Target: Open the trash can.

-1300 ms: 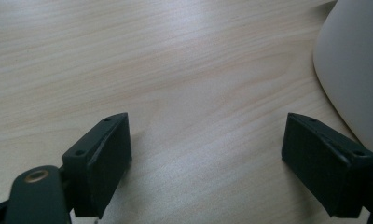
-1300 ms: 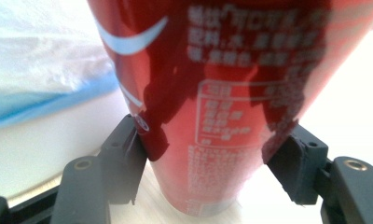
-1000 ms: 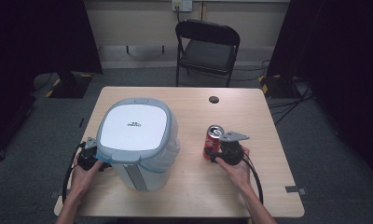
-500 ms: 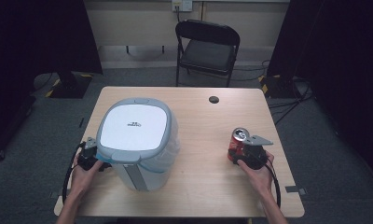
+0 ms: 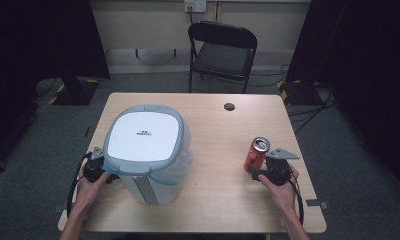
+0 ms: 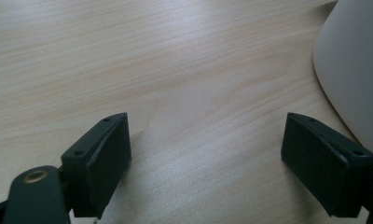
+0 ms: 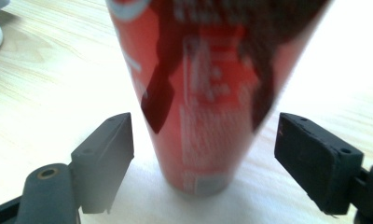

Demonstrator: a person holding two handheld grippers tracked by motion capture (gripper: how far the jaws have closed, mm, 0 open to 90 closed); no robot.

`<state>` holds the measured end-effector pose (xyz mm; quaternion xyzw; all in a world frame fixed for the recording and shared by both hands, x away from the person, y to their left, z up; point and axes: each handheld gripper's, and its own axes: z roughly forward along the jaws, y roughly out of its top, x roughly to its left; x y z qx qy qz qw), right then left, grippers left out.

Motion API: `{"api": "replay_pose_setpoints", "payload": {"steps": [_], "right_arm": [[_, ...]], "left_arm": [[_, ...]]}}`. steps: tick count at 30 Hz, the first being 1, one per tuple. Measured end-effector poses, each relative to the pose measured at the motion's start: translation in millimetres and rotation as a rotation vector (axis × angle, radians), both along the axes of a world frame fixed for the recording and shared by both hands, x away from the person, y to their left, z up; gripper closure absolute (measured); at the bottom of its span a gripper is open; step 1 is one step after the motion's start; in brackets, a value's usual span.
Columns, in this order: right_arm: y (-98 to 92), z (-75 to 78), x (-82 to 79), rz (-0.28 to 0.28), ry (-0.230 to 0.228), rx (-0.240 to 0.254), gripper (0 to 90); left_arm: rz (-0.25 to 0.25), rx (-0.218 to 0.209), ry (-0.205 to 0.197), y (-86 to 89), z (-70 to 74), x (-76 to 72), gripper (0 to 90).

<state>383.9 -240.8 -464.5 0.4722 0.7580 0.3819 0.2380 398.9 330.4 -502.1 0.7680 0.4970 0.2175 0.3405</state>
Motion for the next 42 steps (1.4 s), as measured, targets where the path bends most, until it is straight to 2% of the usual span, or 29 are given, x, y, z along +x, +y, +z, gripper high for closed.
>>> {"api": "replay_pose_setpoints", "payload": {"steps": [3, 6, 7, 8, 9, 10, 11, 12, 13, 14, 15, 16, 18, 19, 20, 21, 22, 23, 24, 26, 28, 29, 30, 32, 33, 38, 40, 42], "right_arm": [[-2.2, 0.6, -5.4, -0.007, 0.009, 0.009, 18.2], [-6.1, 0.2, -19.9, -0.014, 0.020, 0.017, 24.1], [-6.1, 0.2, -19.9, -0.014, 0.020, 0.017, 24.1], [-5.7, 0.7, -28.5, 0.002, 0.024, 0.021, 33.2], [-5.7, 0.7, -28.5, 0.002, 0.024, 0.021, 33.2], [-1.8, 2.5, -36.5, 0.046, 0.030, 0.037, 37.1], [1.9, 4.0, -40.3, 0.064, 0.026, 0.042, 38.5], [6.2, 5.7, -43.1, 0.085, 0.021, 0.043, 39.0], [6.2, 5.7, -43.1, 0.085, 0.021, 0.043, 39.0], [17.1, 8.7, -45.9, 0.123, 0.016, 0.055, 39.7], [17.1, 8.7, -45.9, 0.123, 0.016, 0.055, 39.7], [31.7, 11.6, -45.3, 0.160, 0.007, 0.055, 40.2], [48.3, 13.1, -41.2, 0.209, -0.002, 0.058, 41.6], [48.3, 13.1, -41.2, 0.209, -0.002, 0.058, 41.6], [67.0, 13.4, -35.2, 0.250, -0.011, 0.070, 43.2], [76.7, 13.7, -32.7, 0.272, -0.017, 0.078, 43.5], [86.4, 14.6, -30.6, 0.297, -0.019, 0.079, 43.6], [86.4, 14.6, -30.6, 0.297, -0.019, 0.079, 43.6], [104.1, 16.9, -27.5, 0.347, -0.022, 0.089, 44.2], [118.9, 19.3, -26.4, 0.391, -0.028, 0.102, 45.4], [131.7, 20.7, -26.5, 0.430, -0.027, 0.098, 47.4], [131.7, 20.7, -26.5, 0.430, -0.027, 0.098, 47.4], [141.9, 20.7, -26.8, 0.452, -0.031, 0.071, 47.8], [145.7, 19.9, -26.6, 0.460, -0.026, 0.066, 48.3], [150.0, 18.1, -26.0, 0.484, -0.013, 0.086, 49.2], [153.6, 16.1, -27.5, 0.506, -0.009, 0.116, 51.4], [154.9, 15.4, -30.8, 0.517, -0.009, 0.121, 53.0], [152.6, 15.7, -34.7, 0.514, -0.011, 0.113, 53.3]], "left_arm": [[-0.003, 0.004, -0.002, 0.0, 0.3, -1.1, 15.8], [-0.003, 0.007, 0.012, -1.2, 2.0, -2.5, 17.7], [-0.003, 0.007, 0.012, -1.2, 2.0, -2.5, 18.7], [-0.004, 0.022, 0.026, -2.0, 4.3, -3.2, 19.9], [-0.004, 0.022, 0.026, -2.0, 4.3, -3.2, 20.0], [-0.005, 0.007, 0.039, -3.6, 5.2, -3.7, 20.1], [-0.005, 0.007, 0.039, -3.6, 5.2, -3.7, 20.8], [-0.019, -0.015, 0.048, -4.0, 8.9, -4.0, 21.6], [-0.019, -0.015, 0.048, -4.0, 8.9, -4.0, 22.5], [-0.020, -0.049, 0.025, -4.6, 14.9, -5.4, 23.5], [-0.020, -0.049, 0.025, -4.6, 14.9, -5.4, 24.1], [-0.028, -0.098, 0.004, -5.2, 21.4, -6.8, 24.6], [-0.040, -0.115, -0.012, -6.6, 27.0, -8.2, 25.8], [-0.040, -0.115, -0.012, -6.6, 27.0, -8.2, 26.0], [-0.057, -0.140, -0.014, -8.8, 29.9, -8.9, 26.1], [-0.065, -0.161, -0.003, -10.4, 30.5, -8.7, 26.1], [-0.064, -0.156, -0.003, -12.5, 31.0, -8.7, 27.2], [-0.064, -0.156, -0.003, -12.5, 31.0, -8.7, 29.8], [-0.050, -0.149, -0.005, -15.4, 31.6, -7.7, 30.8], [-0.048, -0.155, -0.004, -15.4, 32.4, -6.9, 34.4], [-0.044, -0.151, -0.017, -18.8, 35.6, -4.9, 38.6], [-0.044, -0.151, -0.017, -18.8, 35.6, -4.9, 40.9], [-0.051, -0.155, -0.021, -23.0, 37.5, -2.5, 43.2], [-0.058, -0.149, -0.023, -25.5, 38.2, -1.1, 46.5], [-0.076, -0.163, -0.017, -29.5, 37.8, 2.9, 46.8], [-0.117, -0.204, -0.006, -38.9, 35.5, 13.2, 47.0], [-0.147, -0.245, -0.005, -47.3, 34.2, 22.3, 46.4], [-0.162, -0.229, -0.021, -54.2, 38.8, 28.1, 49.6]]}}
